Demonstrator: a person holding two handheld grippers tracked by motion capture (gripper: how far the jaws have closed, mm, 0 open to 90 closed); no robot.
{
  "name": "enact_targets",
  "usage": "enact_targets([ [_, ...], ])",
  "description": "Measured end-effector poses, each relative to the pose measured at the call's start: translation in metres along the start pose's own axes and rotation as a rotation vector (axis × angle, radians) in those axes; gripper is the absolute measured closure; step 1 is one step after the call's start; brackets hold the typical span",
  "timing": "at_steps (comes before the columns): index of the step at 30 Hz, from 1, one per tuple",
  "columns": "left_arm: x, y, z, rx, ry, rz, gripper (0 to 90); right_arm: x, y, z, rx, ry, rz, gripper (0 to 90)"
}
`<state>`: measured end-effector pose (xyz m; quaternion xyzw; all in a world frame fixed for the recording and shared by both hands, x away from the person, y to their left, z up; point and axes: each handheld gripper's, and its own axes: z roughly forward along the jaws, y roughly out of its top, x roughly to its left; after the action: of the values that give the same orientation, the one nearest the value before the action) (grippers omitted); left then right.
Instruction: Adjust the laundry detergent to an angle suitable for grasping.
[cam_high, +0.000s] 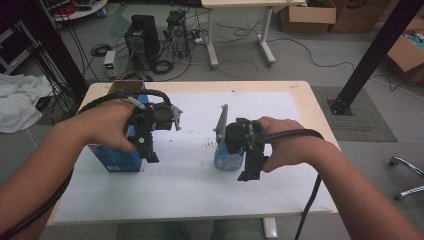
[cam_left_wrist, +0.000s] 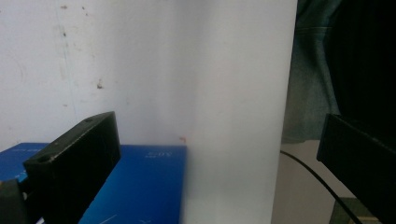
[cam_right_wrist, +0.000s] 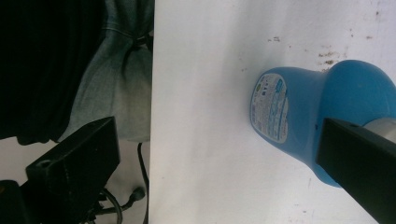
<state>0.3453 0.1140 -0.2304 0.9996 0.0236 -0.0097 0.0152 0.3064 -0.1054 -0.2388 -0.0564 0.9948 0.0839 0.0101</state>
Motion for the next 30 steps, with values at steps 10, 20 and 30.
enact_targets([
  [10,0.000,0.003,0.000,0.007,0.005,0.009,0.1,0.002,-0.003,0.001,-0.003,0.001,0.004,0.0],
  [20,0.000,0.004,-0.001,0.003,0.003,-0.007,0.1,0.006,-0.005,-0.003,0.014,-0.011,0.007,0.0],
  [30,-0.004,0.004,-0.006,0.007,0.006,0.002,0.1,0.003,-0.001,-0.024,0.001,-0.043,-0.010,0.0],
])
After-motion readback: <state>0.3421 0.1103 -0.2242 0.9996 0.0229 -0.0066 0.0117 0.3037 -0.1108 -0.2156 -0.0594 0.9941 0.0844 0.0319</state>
